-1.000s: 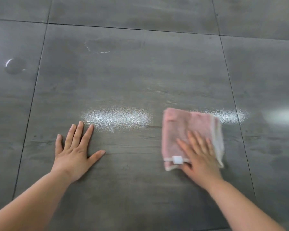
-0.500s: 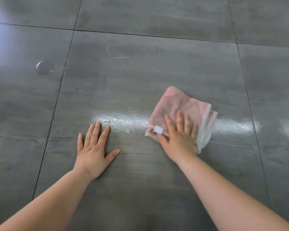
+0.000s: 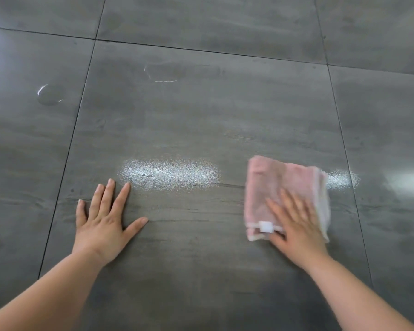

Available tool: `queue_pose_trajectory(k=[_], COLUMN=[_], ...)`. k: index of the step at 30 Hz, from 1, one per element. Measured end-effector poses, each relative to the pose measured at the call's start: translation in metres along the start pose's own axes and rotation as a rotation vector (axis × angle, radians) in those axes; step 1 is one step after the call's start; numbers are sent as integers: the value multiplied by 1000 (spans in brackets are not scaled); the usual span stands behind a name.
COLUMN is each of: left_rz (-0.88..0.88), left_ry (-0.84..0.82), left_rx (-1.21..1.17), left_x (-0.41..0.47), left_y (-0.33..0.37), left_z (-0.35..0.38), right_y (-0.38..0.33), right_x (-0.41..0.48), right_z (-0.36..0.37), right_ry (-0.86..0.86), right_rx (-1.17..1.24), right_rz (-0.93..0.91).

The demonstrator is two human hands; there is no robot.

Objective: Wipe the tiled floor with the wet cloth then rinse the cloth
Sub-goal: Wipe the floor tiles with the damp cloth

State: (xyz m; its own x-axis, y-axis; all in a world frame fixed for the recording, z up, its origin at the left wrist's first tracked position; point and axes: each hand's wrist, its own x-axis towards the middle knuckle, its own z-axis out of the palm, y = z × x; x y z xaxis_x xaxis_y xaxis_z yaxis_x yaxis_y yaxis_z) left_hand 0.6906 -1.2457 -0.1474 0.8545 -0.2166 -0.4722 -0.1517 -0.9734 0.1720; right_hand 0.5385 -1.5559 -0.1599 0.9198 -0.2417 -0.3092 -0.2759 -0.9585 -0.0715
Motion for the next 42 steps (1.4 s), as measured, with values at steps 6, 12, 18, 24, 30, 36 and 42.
queue_pose_trajectory(k=[6, 12, 18, 24, 30, 36, 42], left_rz=[13, -2, 10, -8, 1, 17, 1], left_ry=[-17, -48, -37, -39, -66, -110, -154], left_rx=[7, 43, 4, -11, -25, -18, 69], left_x=[1, 1, -1, -6, -3, -4, -3], left_y=[0, 3, 1, -8, -12, -11, -8], left_z=[3, 1, -1, -1, 1, -3, -6], right_y=[56, -21, -146, -96, -20, -73, -151], right_x=[-37, 26, 73, 109, 97, 78, 63], right_z=[-12, -26, -20, -29, -40, -25, -16], right_ry=[-31, -93, -160, -71, 121, 207, 37], right_rx=[207, 189, 16, -71, 90, 249, 116], right_rz=[634, 564, -286, -233, 71, 139, -360])
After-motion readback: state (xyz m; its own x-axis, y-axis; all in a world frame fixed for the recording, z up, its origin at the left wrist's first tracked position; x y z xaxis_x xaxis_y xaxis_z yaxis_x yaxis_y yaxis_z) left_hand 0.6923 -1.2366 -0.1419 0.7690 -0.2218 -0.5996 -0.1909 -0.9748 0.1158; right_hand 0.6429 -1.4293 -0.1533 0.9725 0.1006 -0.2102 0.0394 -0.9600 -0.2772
